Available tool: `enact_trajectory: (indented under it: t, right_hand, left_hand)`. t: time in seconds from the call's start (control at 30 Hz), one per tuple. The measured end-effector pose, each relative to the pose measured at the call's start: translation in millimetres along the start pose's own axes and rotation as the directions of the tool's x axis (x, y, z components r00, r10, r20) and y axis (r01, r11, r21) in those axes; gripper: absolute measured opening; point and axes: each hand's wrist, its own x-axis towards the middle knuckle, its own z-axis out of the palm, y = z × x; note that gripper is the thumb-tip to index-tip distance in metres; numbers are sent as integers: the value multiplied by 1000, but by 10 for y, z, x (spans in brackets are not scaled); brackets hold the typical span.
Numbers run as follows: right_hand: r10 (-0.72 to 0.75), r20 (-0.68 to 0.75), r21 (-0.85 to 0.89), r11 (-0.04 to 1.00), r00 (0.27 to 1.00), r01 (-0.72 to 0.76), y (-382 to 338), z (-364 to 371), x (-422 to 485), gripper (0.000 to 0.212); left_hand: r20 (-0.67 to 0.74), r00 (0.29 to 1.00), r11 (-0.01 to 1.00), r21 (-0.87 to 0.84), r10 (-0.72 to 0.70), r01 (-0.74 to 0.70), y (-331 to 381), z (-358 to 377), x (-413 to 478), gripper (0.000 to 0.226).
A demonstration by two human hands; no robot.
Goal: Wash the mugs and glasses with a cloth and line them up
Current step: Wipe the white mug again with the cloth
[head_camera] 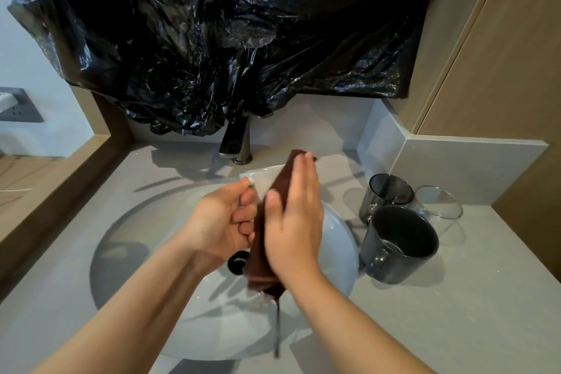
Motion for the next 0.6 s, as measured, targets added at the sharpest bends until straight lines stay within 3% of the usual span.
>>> enact_trajectory:
  t: [0.07, 0.13, 0.17, 0.2, 0.23, 0.27, 0.3, 0.37, 0.4, 0.47, 0.5, 0.53, 0.6]
  right_hand:
    - [-94, 29, -28, 995, 995, 95, 55, 23, -48, 65]
    - [101, 25, 221, 970, 995, -104, 143, -80, 155, 52]
    - [261, 67, 364, 892, 963, -267, 184, -143, 273, 45]
    - [366, 119, 432, 818, 923, -380, 225, -171, 346, 41]
    - [383, 138, 409, 818, 913, -405, 212, -174, 336, 41]
    - [301, 91, 307, 899, 949, -314, 151, -145, 249, 46]
    - [124, 23, 136, 983, 992, -126, 66, -82, 111, 54]
    - [-166, -42, -92, 983, 985, 162, 36, 35, -124, 62]
    - [-200, -59, -77, 978, 978, 196, 90, 52, -119, 60]
    - [-1, -72, 228, 974, 997, 17, 171, 0, 30, 48]
    - [181, -12, 441, 884, 983, -157, 219, -23, 132, 41]
    - [339, 105, 605, 724, 935, -330, 247, -52, 226, 35]
    - [487, 324, 682, 474, 811, -557, 327, -119, 316, 32]
  left_hand:
    - [3, 1000, 1000, 18, 2, -2, -19, 7, -12, 43]
    - [23, 1000, 1000, 10, -11, 11, -17, 5, -57, 44]
    - [28, 1000, 1000, 1, -13, 13, -9, -5, -71, 45]
    - [28, 1000, 1000, -7, -11, 11, 2, -14, -78, 46]
    - [26, 1000, 1000, -14, -9, 10, 15, -23, -74, 46]
    - [26, 1000, 1000, -23, -7, 8, 23, -27, -59, 45]
    - [25, 1000, 1000, -22, -1, 1, 23, -21, -37, 44]
    - [14, 1000, 1000, 12, 12, -12, -1, -8, -22, 43]
    - [12, 1000, 1000, 23, 13, -13, -17, -7, -26, 44]
    - [22, 1000, 999, 31, 9, -10, -28, -23, -50, 46]
    - [32, 999, 999, 38, 14, -16, -16, -38, -69, 46]
    - [42, 999, 998, 49, 23, -25, 5, -58, -90, 45]
    - [70, 997, 998, 57, 37, -41, 71, -106, -120, 42]
